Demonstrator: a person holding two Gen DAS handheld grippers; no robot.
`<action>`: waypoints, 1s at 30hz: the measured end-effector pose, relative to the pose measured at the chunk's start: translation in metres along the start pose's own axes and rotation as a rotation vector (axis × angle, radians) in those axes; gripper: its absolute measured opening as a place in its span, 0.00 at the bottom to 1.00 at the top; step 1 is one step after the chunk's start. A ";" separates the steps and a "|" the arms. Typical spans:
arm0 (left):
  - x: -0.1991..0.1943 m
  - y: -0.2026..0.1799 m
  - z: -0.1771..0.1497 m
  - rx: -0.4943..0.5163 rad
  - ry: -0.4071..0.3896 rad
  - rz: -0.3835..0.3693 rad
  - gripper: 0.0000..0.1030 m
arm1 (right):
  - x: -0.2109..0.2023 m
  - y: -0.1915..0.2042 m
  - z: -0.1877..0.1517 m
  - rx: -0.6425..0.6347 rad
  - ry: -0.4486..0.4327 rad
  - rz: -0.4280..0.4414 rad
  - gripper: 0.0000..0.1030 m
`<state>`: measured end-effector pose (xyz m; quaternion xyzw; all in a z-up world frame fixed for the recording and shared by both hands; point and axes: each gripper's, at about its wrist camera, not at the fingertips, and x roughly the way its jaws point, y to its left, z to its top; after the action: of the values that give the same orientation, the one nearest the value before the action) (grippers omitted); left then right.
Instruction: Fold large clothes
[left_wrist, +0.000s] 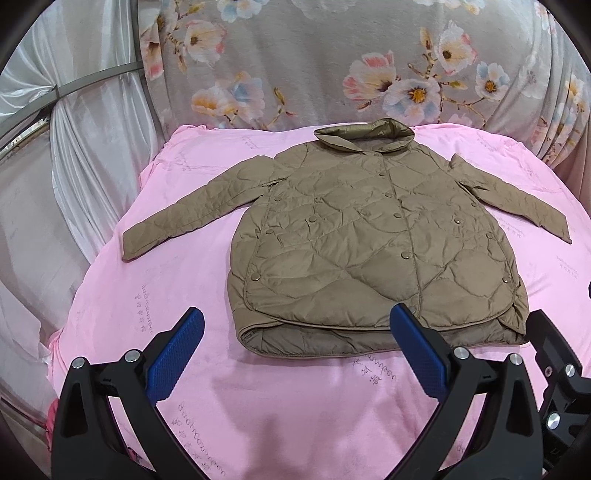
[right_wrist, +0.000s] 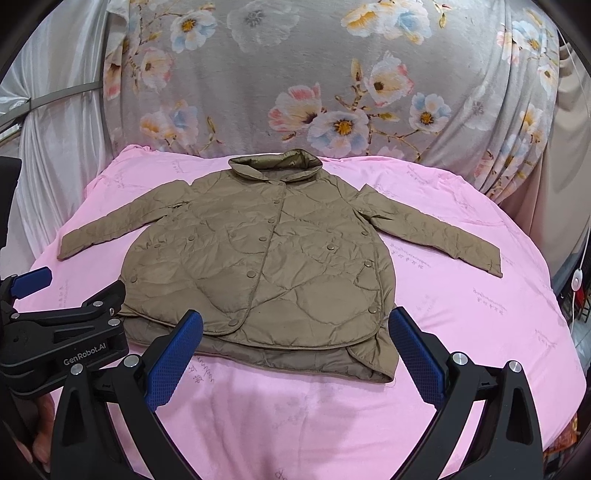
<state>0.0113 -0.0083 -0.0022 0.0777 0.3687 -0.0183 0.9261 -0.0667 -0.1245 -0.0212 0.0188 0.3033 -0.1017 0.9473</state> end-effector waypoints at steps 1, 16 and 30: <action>0.001 -0.001 0.001 0.000 0.001 0.000 0.95 | 0.001 -0.001 0.001 0.003 0.002 0.000 0.95; 0.010 -0.005 0.002 -0.004 0.021 0.001 0.95 | 0.005 -0.008 0.001 0.023 0.011 -0.001 0.95; 0.032 0.023 0.004 -0.051 0.035 0.048 0.95 | 0.063 -0.121 0.017 0.359 0.075 0.083 0.95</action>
<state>0.0398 0.0149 -0.0183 0.0632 0.3833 0.0144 0.9213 -0.0322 -0.2562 -0.0407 0.2037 0.3143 -0.1142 0.9201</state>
